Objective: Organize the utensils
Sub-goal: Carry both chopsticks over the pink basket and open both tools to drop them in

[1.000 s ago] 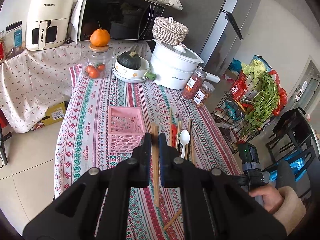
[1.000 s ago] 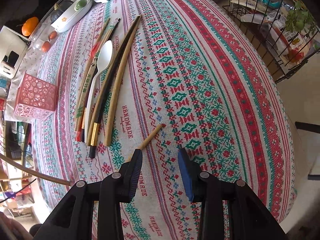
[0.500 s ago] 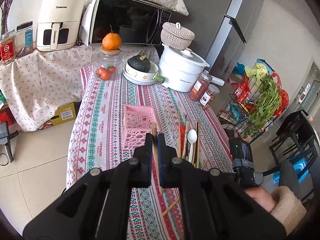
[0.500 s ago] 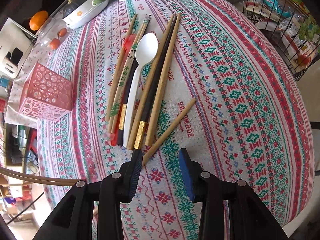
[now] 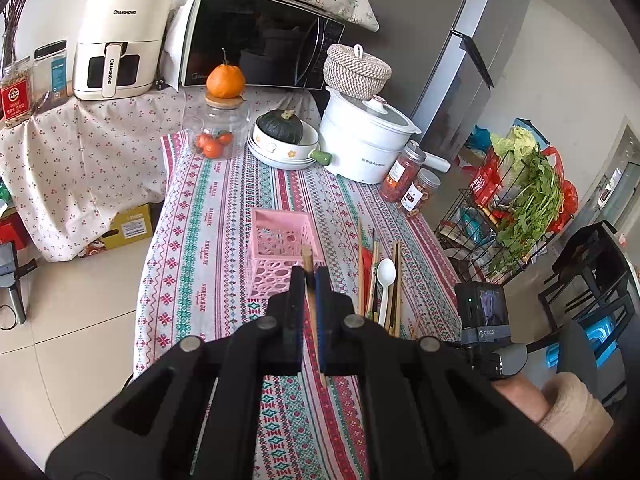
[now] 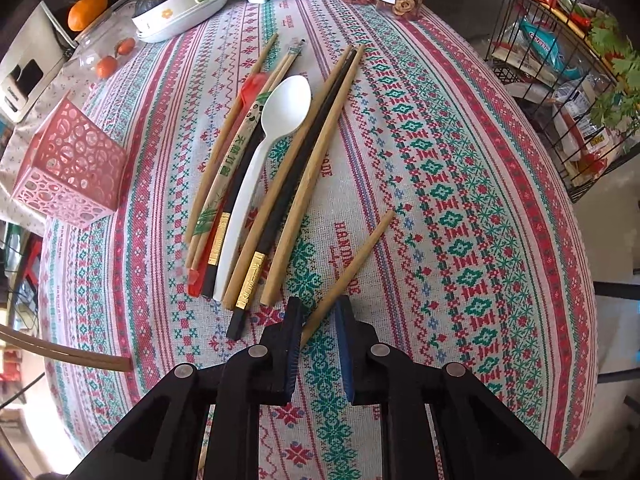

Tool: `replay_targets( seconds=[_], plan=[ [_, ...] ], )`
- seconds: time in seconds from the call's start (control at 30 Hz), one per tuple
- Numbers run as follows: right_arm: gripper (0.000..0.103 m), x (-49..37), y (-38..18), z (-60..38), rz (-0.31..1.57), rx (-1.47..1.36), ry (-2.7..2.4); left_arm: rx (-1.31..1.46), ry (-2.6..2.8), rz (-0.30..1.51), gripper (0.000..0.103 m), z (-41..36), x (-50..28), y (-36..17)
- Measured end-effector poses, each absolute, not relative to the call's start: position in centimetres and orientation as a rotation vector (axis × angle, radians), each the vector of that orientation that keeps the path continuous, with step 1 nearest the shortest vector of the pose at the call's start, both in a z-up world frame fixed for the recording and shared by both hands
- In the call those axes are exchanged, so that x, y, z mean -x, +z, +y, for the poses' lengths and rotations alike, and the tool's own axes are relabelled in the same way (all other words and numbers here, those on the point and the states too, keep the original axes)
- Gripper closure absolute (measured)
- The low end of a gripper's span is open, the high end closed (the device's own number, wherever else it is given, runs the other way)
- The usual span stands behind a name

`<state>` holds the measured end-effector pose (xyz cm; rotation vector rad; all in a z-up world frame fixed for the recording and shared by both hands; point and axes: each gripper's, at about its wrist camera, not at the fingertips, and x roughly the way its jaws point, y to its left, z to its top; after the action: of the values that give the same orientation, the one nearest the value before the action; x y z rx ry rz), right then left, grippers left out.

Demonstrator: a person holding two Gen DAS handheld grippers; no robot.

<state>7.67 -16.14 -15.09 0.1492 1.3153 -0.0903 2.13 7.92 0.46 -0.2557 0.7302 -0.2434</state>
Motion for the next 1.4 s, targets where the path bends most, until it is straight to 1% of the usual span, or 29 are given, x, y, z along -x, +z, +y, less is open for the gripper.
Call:
replay_targets(
  seconds=[0.1,0.17,0.2,0.47,0.73,0.9,1.07,1.2,1.4],
  plan=[
    [0.089,-7.5,-14.9,-16.0,1.305,-0.126,-0.076,0.253,-0.248,0.726,0.097,7.7,-2.0,0.6],
    [0.097,-6.9,-14.5,-16.3,1.292,-0.171,-0.056,0.248,-0.250,0.716,0.098,7.6,-1.8,0.8],
    [0.097,-6.8,-14.0,-16.5,1.273,-0.173,-0.057,0.244,-0.250,0.711,0.098,7.6,-1.7,1.0],
    [0.097,-4.7,-7.9,-18.2,1.075,-0.253,0.032,0.255,-0.247,0.640,0.098,8.0,-0.9,2.7],
    [0.097,-3.1,0.1,-15.5,0.790,-0.240,0.133,0.253,-0.212,0.450,0.098,8.6,0.8,6.6],
    [0.097,-3.3,4.2,-14.2,0.664,-0.237,0.198,0.250,-0.175,0.351,0.098,9.2,0.1,8.4],
    [0.097,-4.5,7.9,-12.3,0.589,-0.204,0.261,0.191,-0.151,0.342,0.098,8.5,-2.1,9.4],
    [0.098,-6.2,10.0,-11.0,0.573,-0.212,0.330,0.147,-0.136,0.383,0.098,7.9,-4.3,9.1],
    [0.098,-9.3,10.9,-8.6,0.560,-0.210,0.392,0.132,-0.122,0.406,0.098,7.7,-6.6,7.6]
  ],
)
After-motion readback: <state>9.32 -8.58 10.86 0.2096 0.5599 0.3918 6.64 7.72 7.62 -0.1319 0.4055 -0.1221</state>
